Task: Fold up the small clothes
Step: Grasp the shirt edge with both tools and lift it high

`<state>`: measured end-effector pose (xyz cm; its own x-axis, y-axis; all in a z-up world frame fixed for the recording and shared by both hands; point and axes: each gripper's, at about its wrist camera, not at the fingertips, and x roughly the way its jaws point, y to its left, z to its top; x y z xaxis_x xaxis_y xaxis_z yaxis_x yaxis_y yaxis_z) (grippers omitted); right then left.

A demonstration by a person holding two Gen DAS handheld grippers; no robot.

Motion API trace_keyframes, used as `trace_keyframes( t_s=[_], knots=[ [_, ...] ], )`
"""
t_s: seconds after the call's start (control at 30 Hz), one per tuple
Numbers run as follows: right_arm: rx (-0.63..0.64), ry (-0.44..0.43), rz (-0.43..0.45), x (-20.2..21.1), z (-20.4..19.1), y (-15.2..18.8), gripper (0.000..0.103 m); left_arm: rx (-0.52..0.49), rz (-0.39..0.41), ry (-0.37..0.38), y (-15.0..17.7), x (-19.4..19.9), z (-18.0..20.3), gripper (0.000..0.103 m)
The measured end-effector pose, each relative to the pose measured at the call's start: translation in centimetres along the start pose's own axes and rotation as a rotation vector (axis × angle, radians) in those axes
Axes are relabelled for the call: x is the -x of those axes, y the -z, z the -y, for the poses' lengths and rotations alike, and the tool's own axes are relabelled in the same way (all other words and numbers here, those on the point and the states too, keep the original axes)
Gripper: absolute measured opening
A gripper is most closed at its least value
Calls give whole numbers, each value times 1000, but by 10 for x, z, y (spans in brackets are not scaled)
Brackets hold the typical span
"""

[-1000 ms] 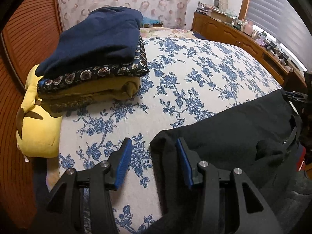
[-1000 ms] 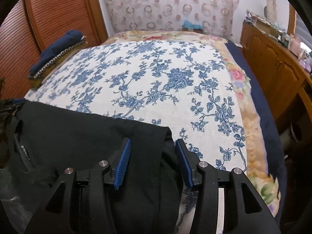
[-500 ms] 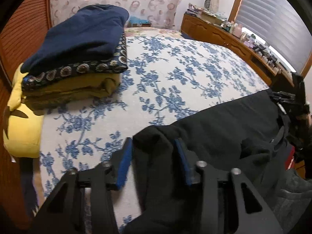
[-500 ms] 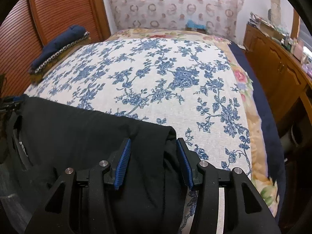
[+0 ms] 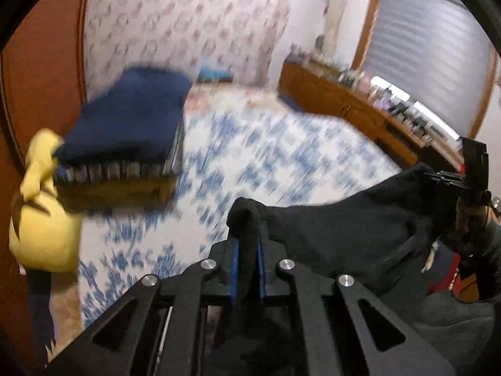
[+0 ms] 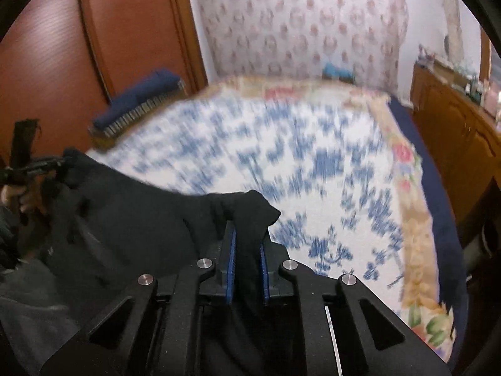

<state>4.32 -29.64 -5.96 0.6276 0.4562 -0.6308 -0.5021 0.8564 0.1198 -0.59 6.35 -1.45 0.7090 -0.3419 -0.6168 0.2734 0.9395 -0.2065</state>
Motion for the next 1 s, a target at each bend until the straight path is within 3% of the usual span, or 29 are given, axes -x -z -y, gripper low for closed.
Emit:
trace_keyframes(
  t_s=[0.3, 0.47, 0.7, 0.8, 1.0],
  knots=[
    [63, -47, 248, 128, -45, -67, 9, -64, 212, 72, -77, 105, 39, 6],
    [105, -39, 345, 185, -64, -104, 9, -135, 328, 46, -117, 166, 56, 6],
    [154, 48, 519, 270, -88, -163, 9, -196, 492, -12, -161, 229, 63, 6],
    [188, 100, 552, 293, -95, -179, 9, -215, 568, -45, -174, 256, 63, 6],
    [208, 162, 578, 322, -98, -193, 9, -230, 632, -63, -190, 280, 58, 6]
  ],
)
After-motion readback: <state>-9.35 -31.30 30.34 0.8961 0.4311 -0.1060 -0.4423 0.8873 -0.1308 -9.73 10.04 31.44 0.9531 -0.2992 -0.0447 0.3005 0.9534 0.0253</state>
